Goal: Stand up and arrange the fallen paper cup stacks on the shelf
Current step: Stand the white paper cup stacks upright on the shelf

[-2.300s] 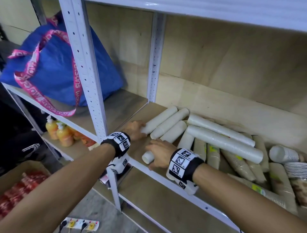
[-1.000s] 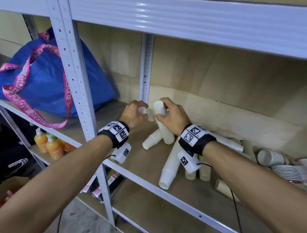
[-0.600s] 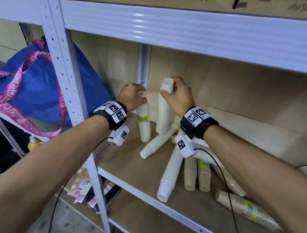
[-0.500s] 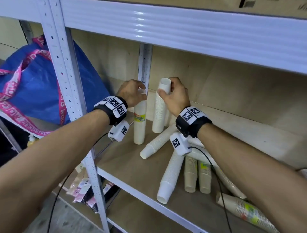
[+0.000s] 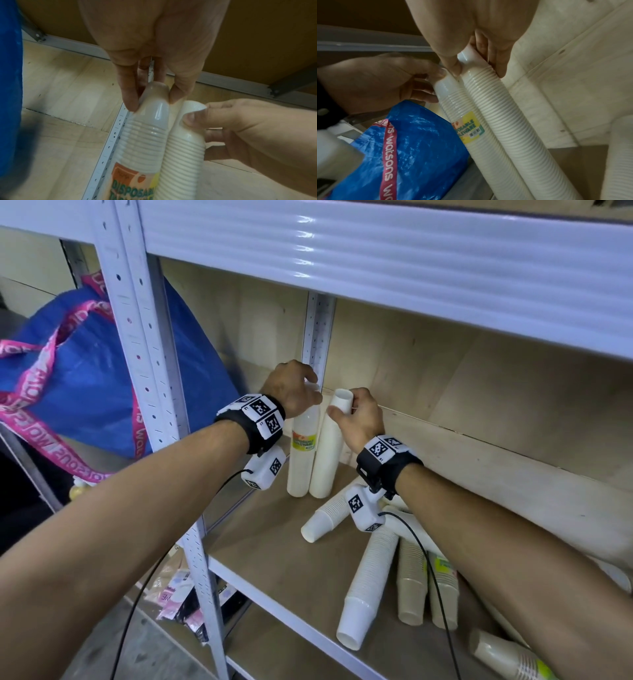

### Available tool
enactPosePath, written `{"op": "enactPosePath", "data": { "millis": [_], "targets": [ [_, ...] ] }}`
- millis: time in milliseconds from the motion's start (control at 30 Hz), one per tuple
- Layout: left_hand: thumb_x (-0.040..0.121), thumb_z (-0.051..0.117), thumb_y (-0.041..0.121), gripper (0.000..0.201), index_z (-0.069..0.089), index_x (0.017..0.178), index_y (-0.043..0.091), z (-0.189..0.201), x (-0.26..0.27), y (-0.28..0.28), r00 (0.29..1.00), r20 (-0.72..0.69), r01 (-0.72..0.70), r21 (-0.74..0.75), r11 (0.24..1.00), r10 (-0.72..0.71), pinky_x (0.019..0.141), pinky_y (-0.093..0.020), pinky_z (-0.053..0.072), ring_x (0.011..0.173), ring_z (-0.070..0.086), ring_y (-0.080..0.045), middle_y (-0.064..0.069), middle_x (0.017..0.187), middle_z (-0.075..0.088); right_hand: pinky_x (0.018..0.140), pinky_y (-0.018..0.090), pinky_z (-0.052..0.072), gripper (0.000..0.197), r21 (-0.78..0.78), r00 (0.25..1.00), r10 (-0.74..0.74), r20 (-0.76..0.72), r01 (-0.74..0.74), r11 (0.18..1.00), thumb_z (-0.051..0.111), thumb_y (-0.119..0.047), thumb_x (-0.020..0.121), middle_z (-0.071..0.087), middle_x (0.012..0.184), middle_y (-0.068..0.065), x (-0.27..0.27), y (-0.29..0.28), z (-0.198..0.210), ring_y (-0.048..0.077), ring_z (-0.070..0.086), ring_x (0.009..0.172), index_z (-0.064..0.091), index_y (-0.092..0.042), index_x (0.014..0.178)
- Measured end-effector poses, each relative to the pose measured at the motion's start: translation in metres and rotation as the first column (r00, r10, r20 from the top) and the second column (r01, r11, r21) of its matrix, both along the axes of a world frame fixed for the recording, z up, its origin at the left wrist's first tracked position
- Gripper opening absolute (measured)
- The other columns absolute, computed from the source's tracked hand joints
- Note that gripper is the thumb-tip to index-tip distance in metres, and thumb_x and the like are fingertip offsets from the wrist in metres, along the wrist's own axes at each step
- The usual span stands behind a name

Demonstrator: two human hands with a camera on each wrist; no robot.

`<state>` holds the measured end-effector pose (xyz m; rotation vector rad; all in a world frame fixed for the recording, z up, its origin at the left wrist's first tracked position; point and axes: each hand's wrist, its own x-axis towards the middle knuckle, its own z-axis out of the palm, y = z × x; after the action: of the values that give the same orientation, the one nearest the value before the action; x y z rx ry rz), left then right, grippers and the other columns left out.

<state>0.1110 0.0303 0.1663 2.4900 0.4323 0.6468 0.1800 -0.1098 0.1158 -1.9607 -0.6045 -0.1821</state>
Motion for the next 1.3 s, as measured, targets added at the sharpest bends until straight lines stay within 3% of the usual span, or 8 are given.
{"op": "enactPosePath", "data": {
  "millis": [200,400,567,767,900,1033,1200,1300],
  "targets": [
    [0.085,0.069,0.027,0.038,0.065,0.122,0.017,-0.005,0.011,0.003,0.998,-0.047,0.038,-0.011,0.999,-0.038,0.080,-0.025,0.042,0.113,0.059,-0.024,-0.007,0.129,0.062,0.080,0.027,0.048,0.051,0.019,0.999,0.016,-0.030,-0.015,1.000,0.073,-0.030,0.083,0.061,0.103,-0.004,0.013,0.000,-0.004,0.017,0.062,0.093,0.052,-0.017,0.127],
    [0.084,0.073,0.024,0.040,0.065,0.122,0.015,-0.008,0.018,0.005,0.997,-0.037,0.062,-0.032,0.998,-0.063,0.084,-0.026,0.047,0.111,0.061,-0.020,-0.003,0.127,0.065,0.095,0.033,0.051,0.055,-0.025,0.994,0.091,-0.053,-0.092,0.995,0.066,-0.027,0.088,0.061,0.126,0.002,0.022,0.002,0.003,0.017,0.062,0.105,0.047,-0.024,0.139],
    [0.084,0.073,0.027,0.039,0.065,0.120,0.015,-0.011,0.023,0.006,0.998,-0.032,0.046,-0.001,0.999,-0.046,0.085,-0.028,0.049,0.109,0.062,-0.020,-0.002,0.125,0.065,0.093,0.034,0.052,0.054,-0.078,0.995,0.100,-0.004,-0.100,0.992,0.070,-0.031,0.087,0.062,0.126,0.003,0.026,0.000,0.006,0.020,0.063,0.104,0.050,-0.021,0.136],
    [0.084,0.073,0.027,0.041,0.065,0.122,0.014,-0.012,0.024,0.008,0.997,-0.028,0.067,-0.023,0.997,-0.068,0.087,-0.030,0.050,0.110,0.061,-0.021,-0.003,0.125,0.065,0.107,0.039,0.043,0.070,-0.135,0.990,0.137,-0.020,-0.139,0.981,0.067,-0.041,0.087,0.047,0.146,0.002,0.030,-0.003,0.007,0.020,0.051,0.127,0.037,-0.025,0.148],
    [0.084,0.074,0.027,0.041,0.065,0.121,0.014,-0.012,0.023,0.010,0.998,-0.015,0.064,-0.038,0.997,-0.065,0.087,-0.030,0.050,0.109,0.061,-0.021,-0.003,0.125,0.066,0.097,0.033,0.051,0.053,-0.135,0.984,0.175,-0.022,-0.176,0.975,0.066,-0.027,0.089,0.060,0.133,0.001,0.032,-0.007,0.010,0.016,0.062,0.107,0.049,-0.026,0.140],
    [0.084,0.074,0.027,0.038,0.066,0.119,0.015,-0.011,0.023,0.008,0.998,-0.013,0.065,-0.036,0.997,-0.065,0.086,-0.031,0.050,0.107,0.061,-0.021,-0.003,0.123,0.066,0.078,0.027,0.051,0.045,-0.167,0.990,0.126,0.057,-0.115,0.979,0.073,-0.038,0.084,0.066,0.106,-0.001,0.030,-0.007,0.012,0.016,0.063,0.089,0.057,-0.021,0.123],
    [0.083,0.074,0.029,0.041,0.065,0.121,0.016,-0.013,0.023,0.010,0.997,-0.021,0.077,-0.052,0.996,-0.078,0.089,-0.031,0.051,0.109,0.061,-0.020,-0.002,0.125,0.065,0.099,0.032,0.047,0.062,-0.203,0.986,0.166,0.025,-0.157,0.966,0.070,-0.035,0.084,0.056,0.137,0.001,0.028,-0.007,0.017,0.018,0.057,0.118,0.047,-0.025,0.140],
    [0.083,0.074,0.028,0.041,0.065,0.121,0.015,-0.013,0.022,0.010,0.997,-0.013,0.080,-0.047,0.996,-0.081,0.086,-0.029,0.049,0.108,0.061,-0.020,-0.002,0.125,0.065,0.096,0.027,0.046,0.047,-0.258,0.981,0.192,0.042,-0.174,0.950,0.066,-0.025,0.088,0.060,0.132,0.002,0.028,-0.010,0.021,0.020,0.058,0.117,0.055,-0.024,0.134]
  ]
}}
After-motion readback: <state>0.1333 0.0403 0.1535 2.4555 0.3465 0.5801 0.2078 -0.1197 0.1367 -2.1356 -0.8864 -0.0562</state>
